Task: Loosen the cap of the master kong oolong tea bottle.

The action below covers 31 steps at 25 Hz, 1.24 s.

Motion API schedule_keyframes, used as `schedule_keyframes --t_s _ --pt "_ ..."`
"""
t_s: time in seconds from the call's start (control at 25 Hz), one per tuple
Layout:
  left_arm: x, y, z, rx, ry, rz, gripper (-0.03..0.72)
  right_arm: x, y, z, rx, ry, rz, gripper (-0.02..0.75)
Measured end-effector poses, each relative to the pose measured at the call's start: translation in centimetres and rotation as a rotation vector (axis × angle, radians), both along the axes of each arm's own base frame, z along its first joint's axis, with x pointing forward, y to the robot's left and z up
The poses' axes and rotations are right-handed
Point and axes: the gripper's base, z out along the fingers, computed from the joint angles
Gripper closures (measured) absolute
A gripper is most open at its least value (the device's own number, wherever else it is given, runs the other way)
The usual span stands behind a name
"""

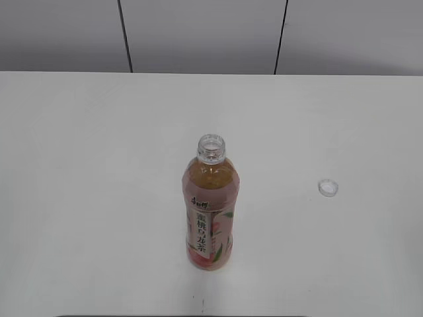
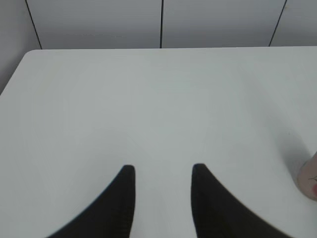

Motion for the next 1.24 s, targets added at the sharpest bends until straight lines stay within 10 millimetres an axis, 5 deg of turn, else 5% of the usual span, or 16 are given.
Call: schedule_keyframes --t_s 1.24 --pt "0.01 0.00 0.02 0.000 -0.002 0.001 0.445 0.00 0.00 0.00 0.000 0.000 0.000 0.256"
